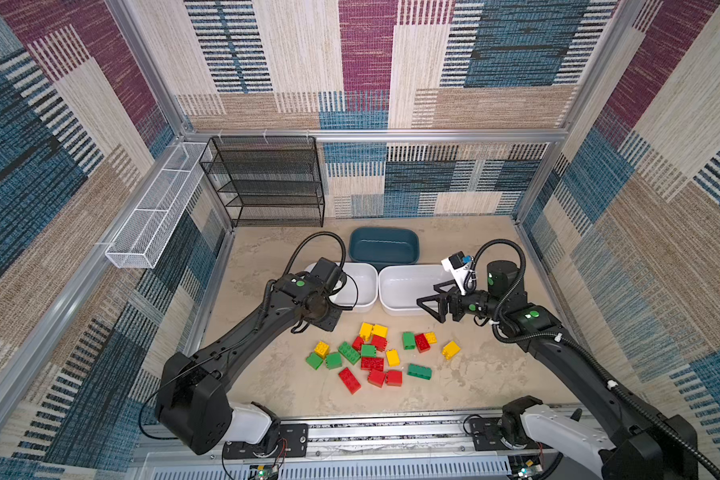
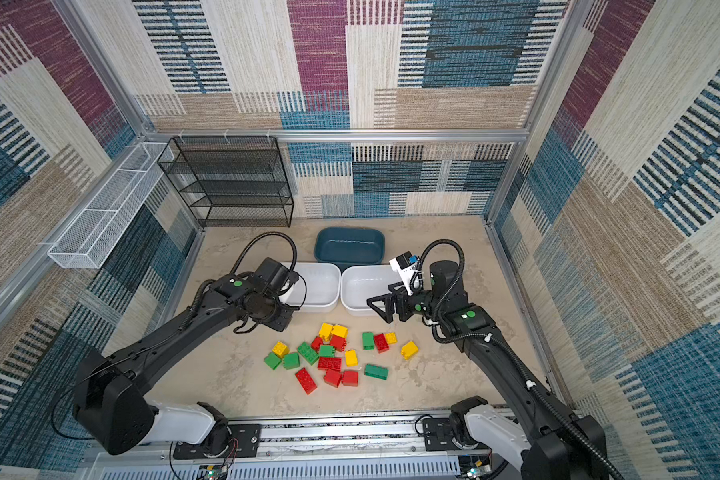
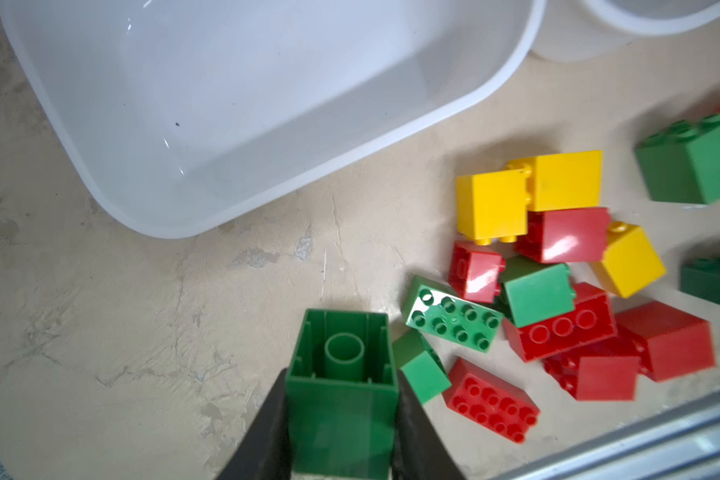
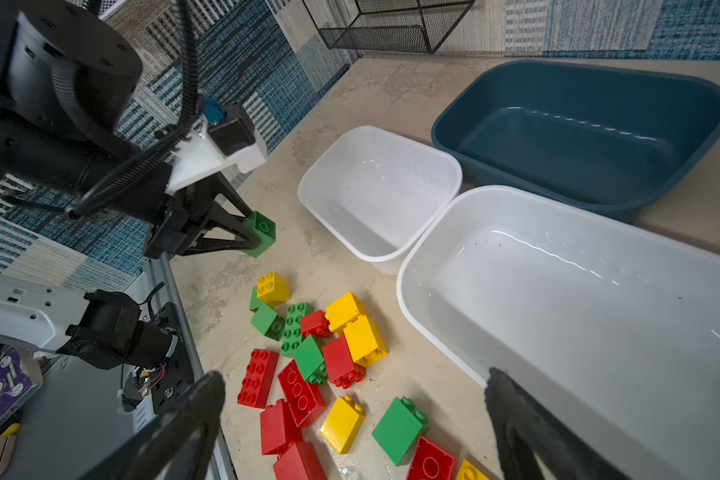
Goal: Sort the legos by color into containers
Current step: 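Carry the green brick with the left gripper into the white bin nearest it and release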
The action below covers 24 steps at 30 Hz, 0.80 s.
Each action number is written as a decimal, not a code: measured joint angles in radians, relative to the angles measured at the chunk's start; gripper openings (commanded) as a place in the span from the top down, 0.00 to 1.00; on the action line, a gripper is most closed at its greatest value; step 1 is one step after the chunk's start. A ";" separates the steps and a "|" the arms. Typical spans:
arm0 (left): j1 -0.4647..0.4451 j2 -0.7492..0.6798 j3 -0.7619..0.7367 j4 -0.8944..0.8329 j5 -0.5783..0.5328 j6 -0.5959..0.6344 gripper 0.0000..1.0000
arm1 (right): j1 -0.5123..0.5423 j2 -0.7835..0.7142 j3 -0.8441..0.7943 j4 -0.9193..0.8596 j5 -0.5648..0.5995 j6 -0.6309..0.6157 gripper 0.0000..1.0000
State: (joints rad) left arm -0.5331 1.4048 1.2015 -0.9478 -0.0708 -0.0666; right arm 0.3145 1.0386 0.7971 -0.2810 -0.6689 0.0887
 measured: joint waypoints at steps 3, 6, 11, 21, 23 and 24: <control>0.045 0.048 0.091 -0.008 -0.002 0.006 0.67 | 0.000 0.003 0.013 0.000 0.000 0.000 0.01; 0.092 0.131 0.161 0.012 -0.009 0.005 0.67 | 0.000 0.000 0.016 0.001 0.001 0.000 0.01; 0.161 0.292 0.254 0.080 -0.033 -0.041 0.67 | 0.000 -0.010 0.007 0.007 0.013 0.001 0.01; 0.190 0.536 0.336 0.175 -0.085 -0.121 0.68 | 0.000 0.002 -0.011 0.016 0.034 0.001 0.01; 0.190 0.567 0.347 0.189 -0.108 -0.125 0.68 | 0.000 0.003 -0.015 0.023 0.036 0.001 0.01; 0.191 0.579 0.352 0.192 -0.111 -0.127 0.67 | 0.000 0.004 -0.018 0.025 0.037 0.001 0.01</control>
State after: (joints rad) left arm -0.3420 1.9835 1.5539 -0.7563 -0.1818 -0.1936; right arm 0.3145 1.0428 0.7792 -0.2562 -0.6315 0.0895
